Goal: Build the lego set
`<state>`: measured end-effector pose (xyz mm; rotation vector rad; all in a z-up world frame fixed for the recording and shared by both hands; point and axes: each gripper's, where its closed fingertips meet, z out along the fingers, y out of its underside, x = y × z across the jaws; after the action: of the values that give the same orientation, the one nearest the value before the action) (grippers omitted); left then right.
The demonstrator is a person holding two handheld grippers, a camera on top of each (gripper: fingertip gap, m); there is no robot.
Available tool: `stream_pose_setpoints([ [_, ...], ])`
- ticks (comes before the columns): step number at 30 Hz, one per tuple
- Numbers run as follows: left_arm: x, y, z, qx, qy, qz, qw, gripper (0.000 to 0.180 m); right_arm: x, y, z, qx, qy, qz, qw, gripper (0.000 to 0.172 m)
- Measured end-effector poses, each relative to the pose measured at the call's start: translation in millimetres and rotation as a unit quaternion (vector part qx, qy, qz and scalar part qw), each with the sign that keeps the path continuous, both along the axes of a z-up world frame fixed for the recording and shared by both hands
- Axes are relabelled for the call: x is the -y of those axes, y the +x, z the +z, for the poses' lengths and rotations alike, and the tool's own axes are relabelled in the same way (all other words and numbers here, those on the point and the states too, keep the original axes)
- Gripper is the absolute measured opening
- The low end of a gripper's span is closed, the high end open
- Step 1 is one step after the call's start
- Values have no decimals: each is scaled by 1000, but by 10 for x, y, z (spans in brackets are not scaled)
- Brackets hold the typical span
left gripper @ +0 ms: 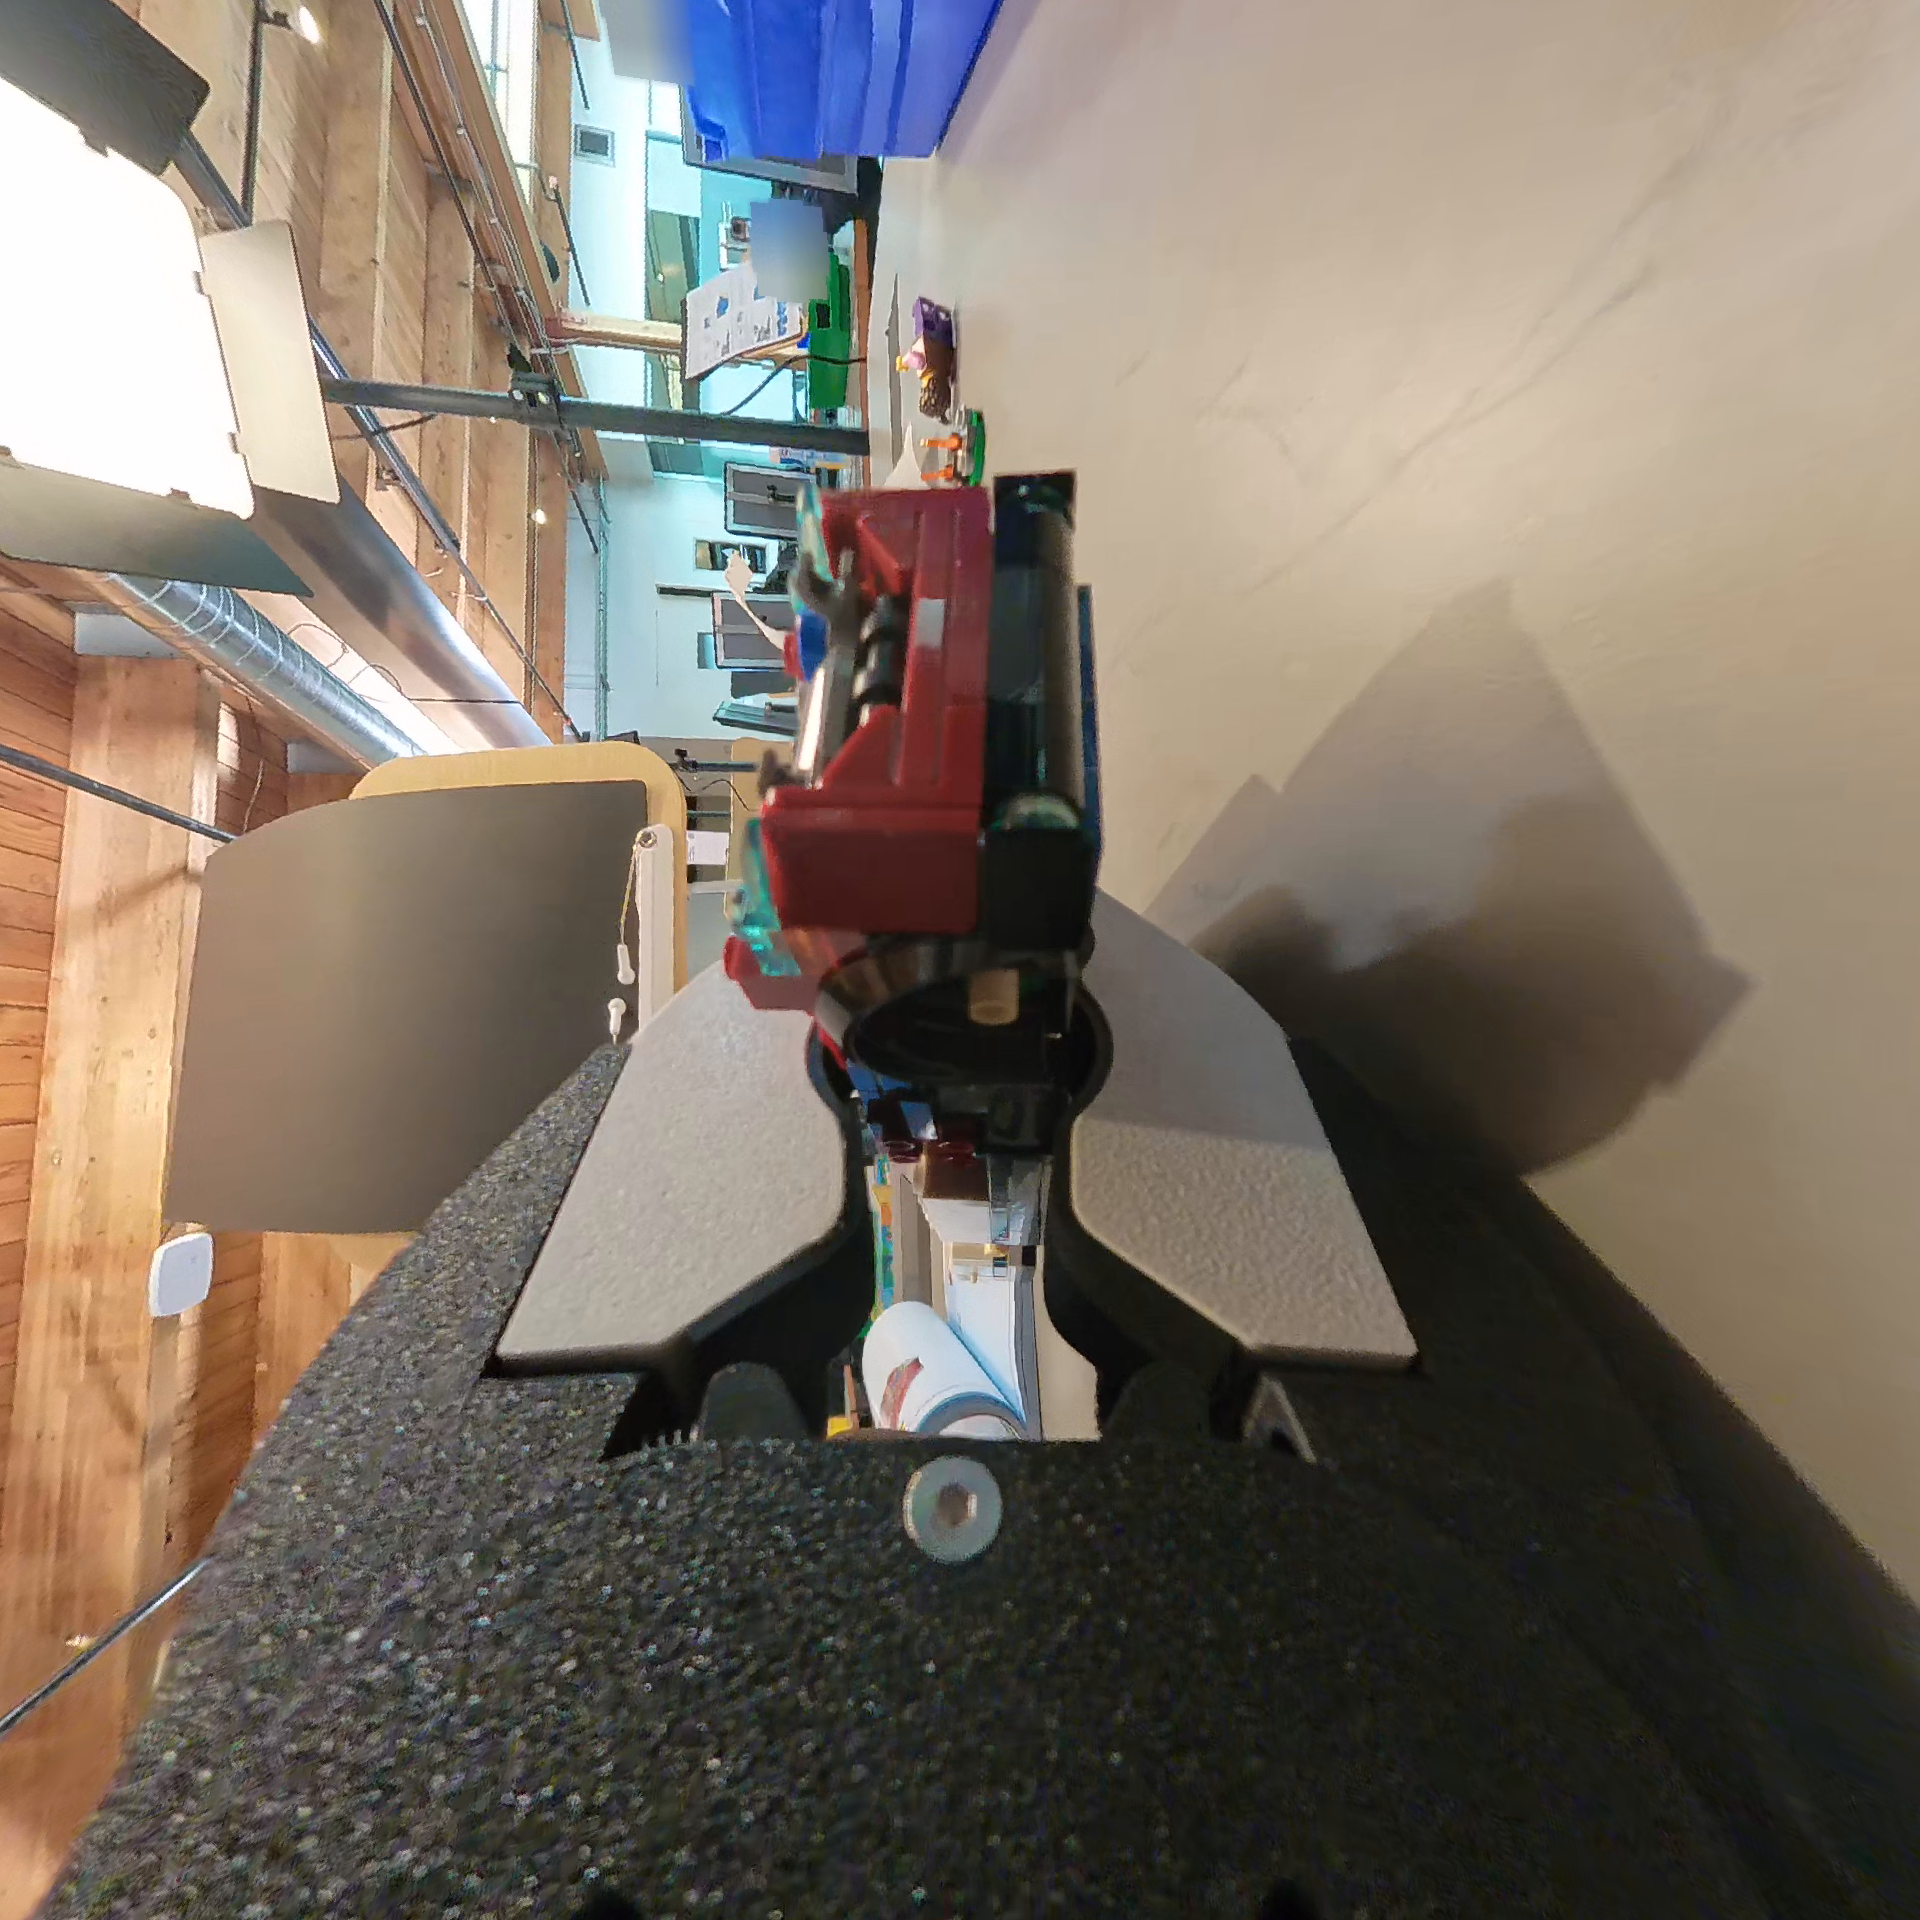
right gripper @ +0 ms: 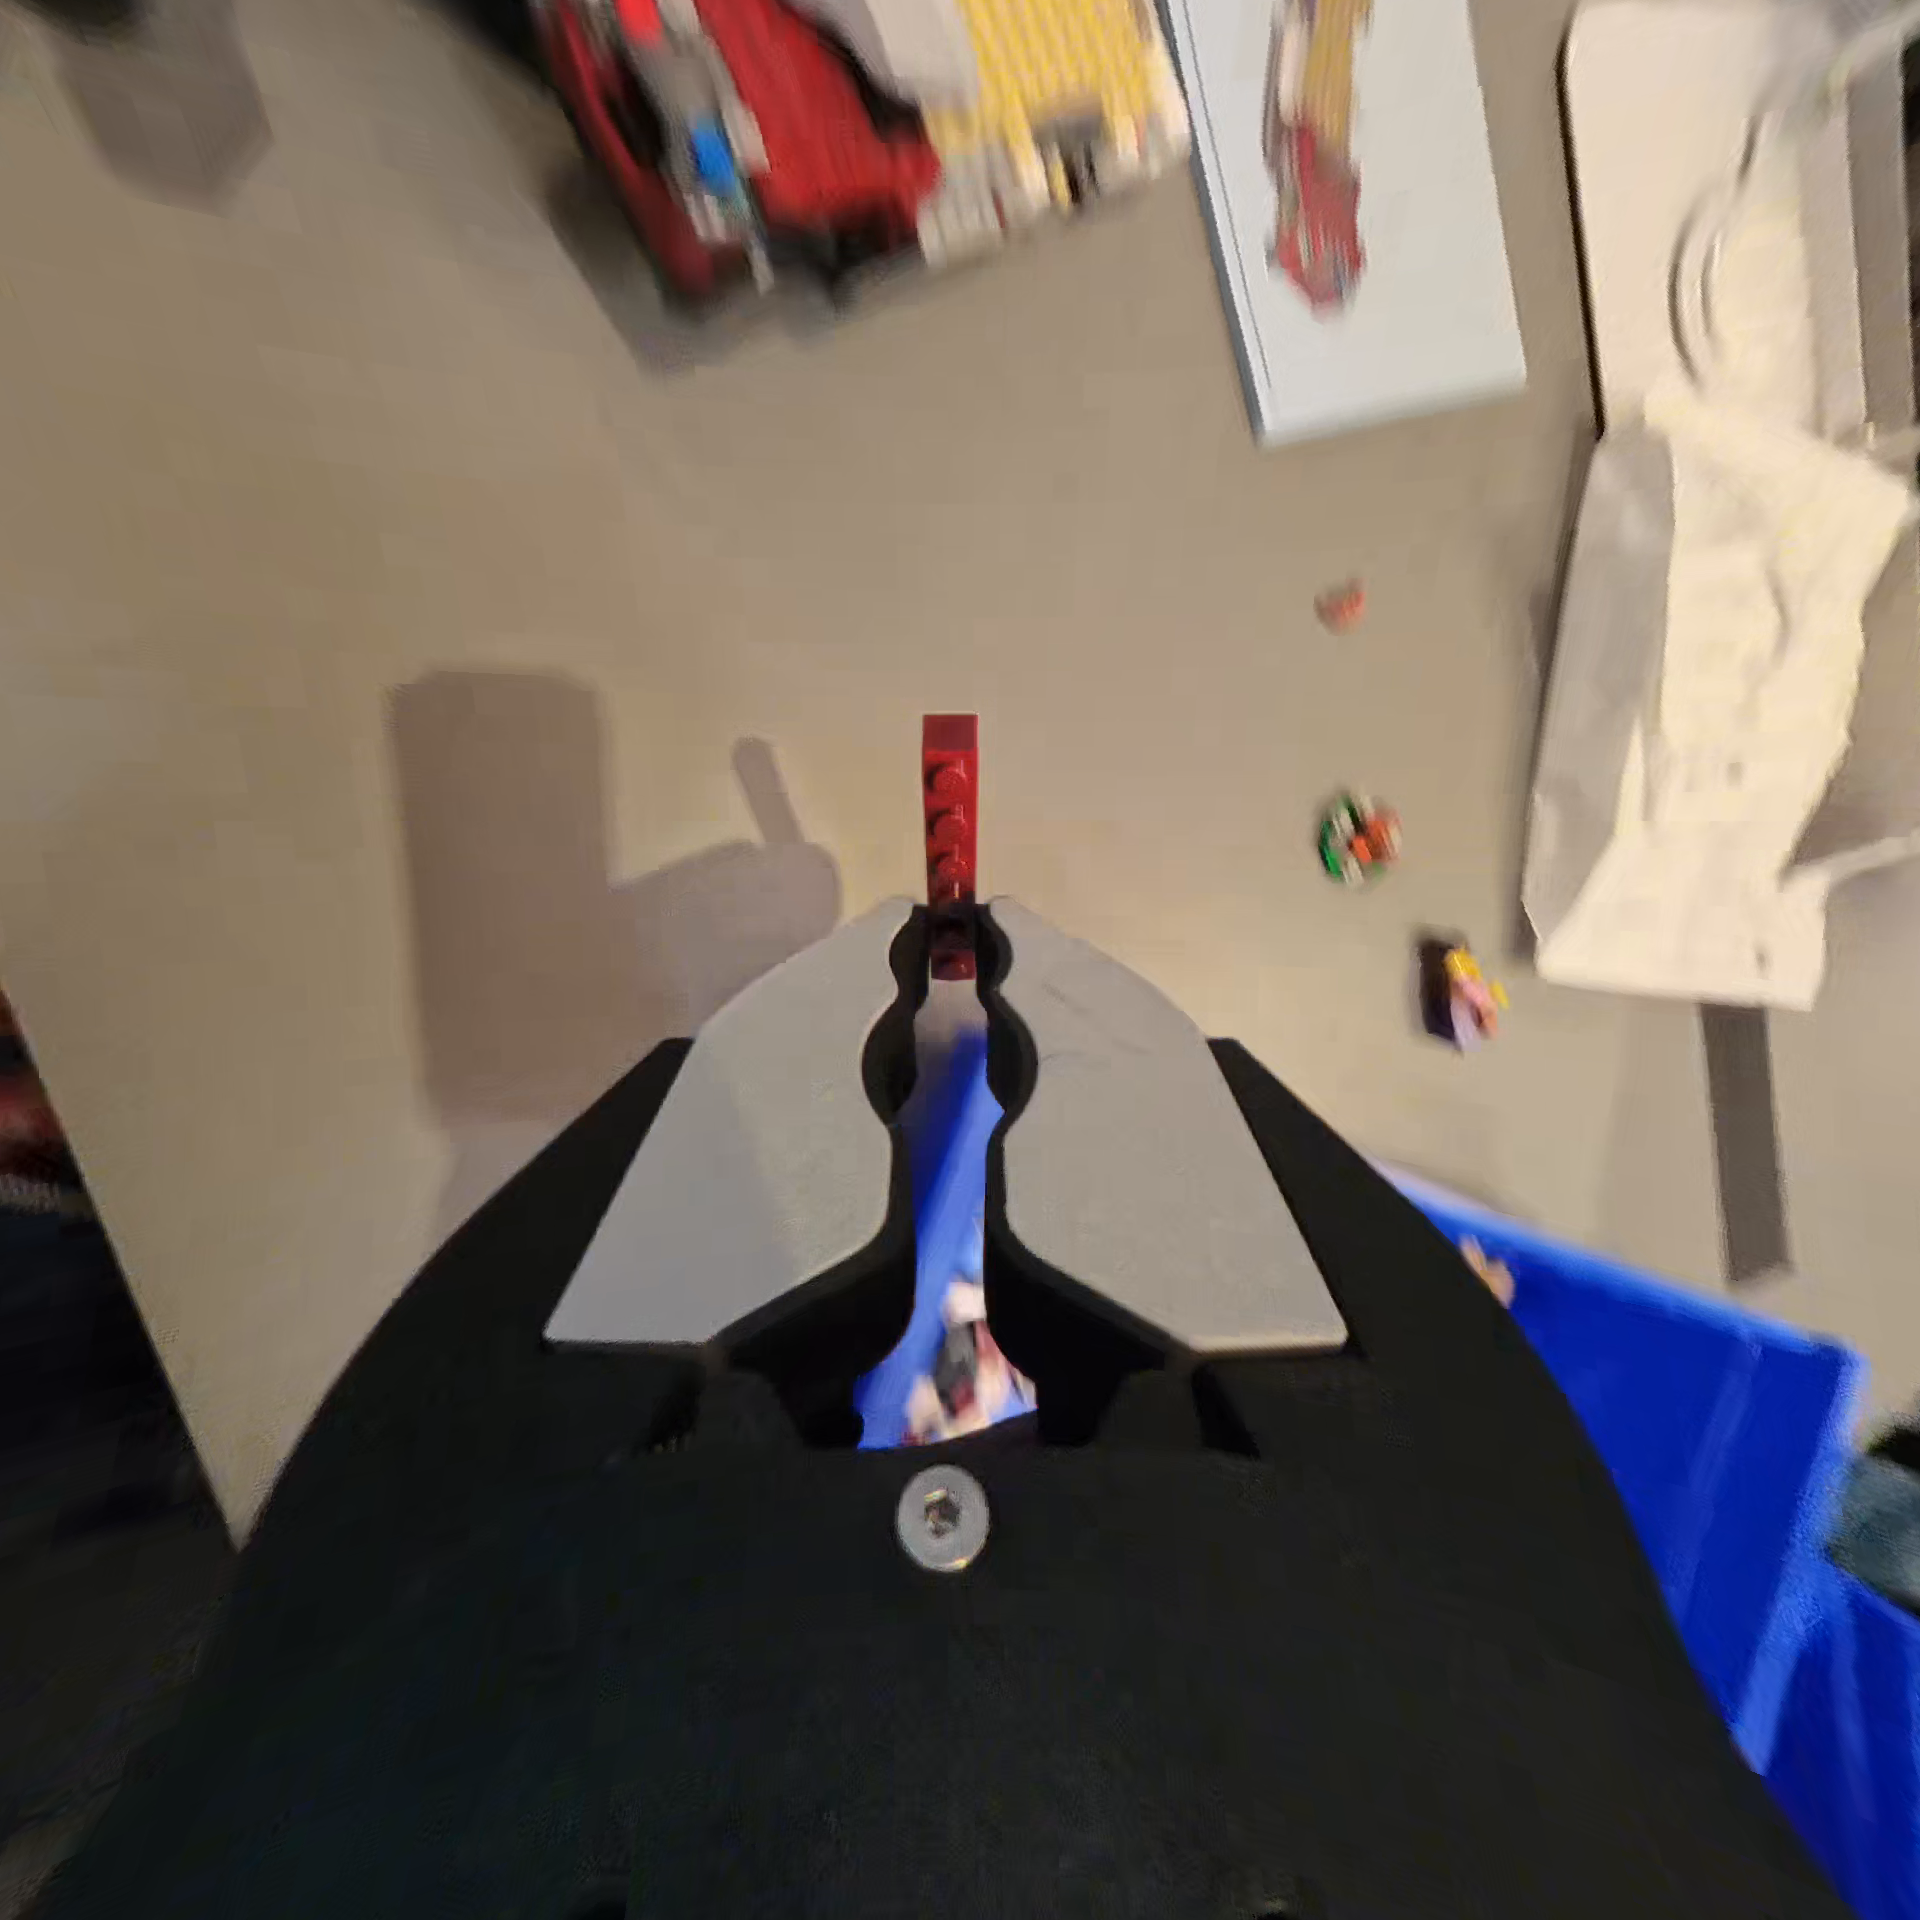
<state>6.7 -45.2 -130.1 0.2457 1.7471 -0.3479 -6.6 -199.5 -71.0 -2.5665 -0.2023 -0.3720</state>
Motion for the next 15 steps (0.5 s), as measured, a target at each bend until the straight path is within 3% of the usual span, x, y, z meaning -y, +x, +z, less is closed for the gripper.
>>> stream_pose_setpoints([
  [6, 33, -65, -29, 15, 19, -16, 1000, 35, -670, -169, -420, -34, 60, -8, 998, 8],
  [10, 26, -66, -26, 18, 22, -20, 999, 35, -727, -228, -670, -57, 42, -4, 997, 8],
  [15, 1, -64, -23, 12, 14, -23, 1000, 35, -665, -185, -706, -57, 48, -27, 997, 13],
])
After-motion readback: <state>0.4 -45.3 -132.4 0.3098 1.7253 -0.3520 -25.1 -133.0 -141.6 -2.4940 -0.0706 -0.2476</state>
